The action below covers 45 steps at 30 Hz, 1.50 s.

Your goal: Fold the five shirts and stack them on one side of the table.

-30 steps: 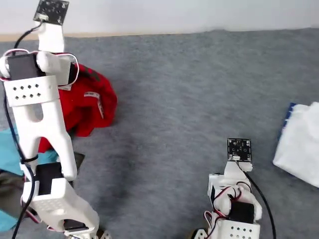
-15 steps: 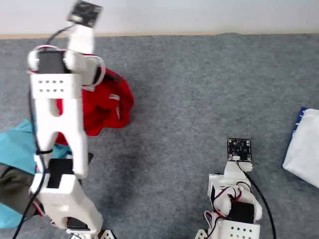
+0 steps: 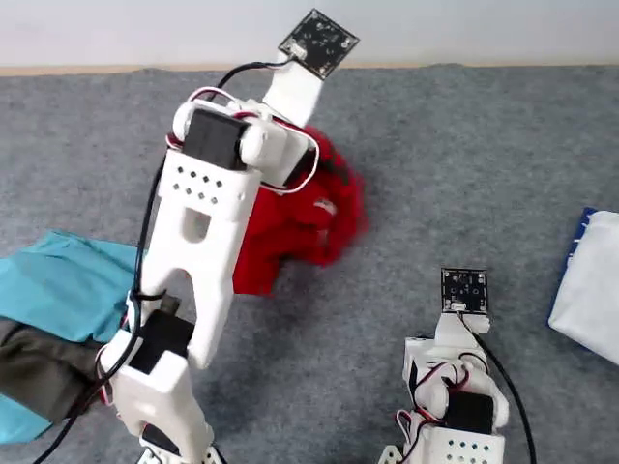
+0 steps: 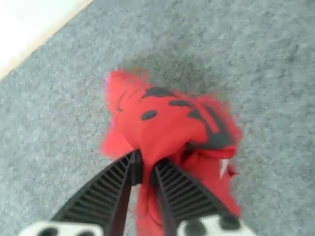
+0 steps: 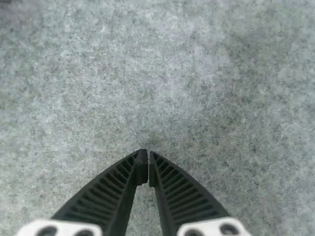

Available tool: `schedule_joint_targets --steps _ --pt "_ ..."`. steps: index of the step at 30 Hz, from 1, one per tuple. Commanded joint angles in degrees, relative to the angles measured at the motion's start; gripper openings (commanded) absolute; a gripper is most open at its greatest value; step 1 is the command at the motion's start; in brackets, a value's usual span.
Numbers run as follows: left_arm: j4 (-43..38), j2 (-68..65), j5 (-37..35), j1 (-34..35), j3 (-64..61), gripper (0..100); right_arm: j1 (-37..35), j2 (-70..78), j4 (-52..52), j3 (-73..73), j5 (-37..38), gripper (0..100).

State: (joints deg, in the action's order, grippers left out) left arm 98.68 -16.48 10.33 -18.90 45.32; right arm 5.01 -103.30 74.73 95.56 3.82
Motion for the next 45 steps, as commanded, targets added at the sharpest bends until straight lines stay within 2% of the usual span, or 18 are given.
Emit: schedule_joint_targets --steps 1,13,24,34,40,45 --pt "-0.7 -0.3 -0.4 1.1 0.5 0 -0.7 -0.6 0.3 0.9 -0.3 1.0" --pt "1.3 -9.1 -0.3 1.8 0.2 0 -0.7 -0.6 0.3 0.9 -0.3 1.0" --pt "1.8 -9.3 -0.5 1.1 0.2 0 -0.7 -0.6 0.3 0.9 -0.3 1.0" --pt "1.8 7.6 -0.4 -7.3 -0.2 0 -0.7 -0.6 0.3 0.9 -0.3 1.0" --pt "1.8 17.7 -0.6 -9.1 -0.3 0 -0.7 -0.6 0.3 0.9 -0.3 1.0" --pt "1.8 20.0 -0.6 -8.2 -3.3 1 -0.7 -0.6 0.3 0.9 -0.3 1.0"
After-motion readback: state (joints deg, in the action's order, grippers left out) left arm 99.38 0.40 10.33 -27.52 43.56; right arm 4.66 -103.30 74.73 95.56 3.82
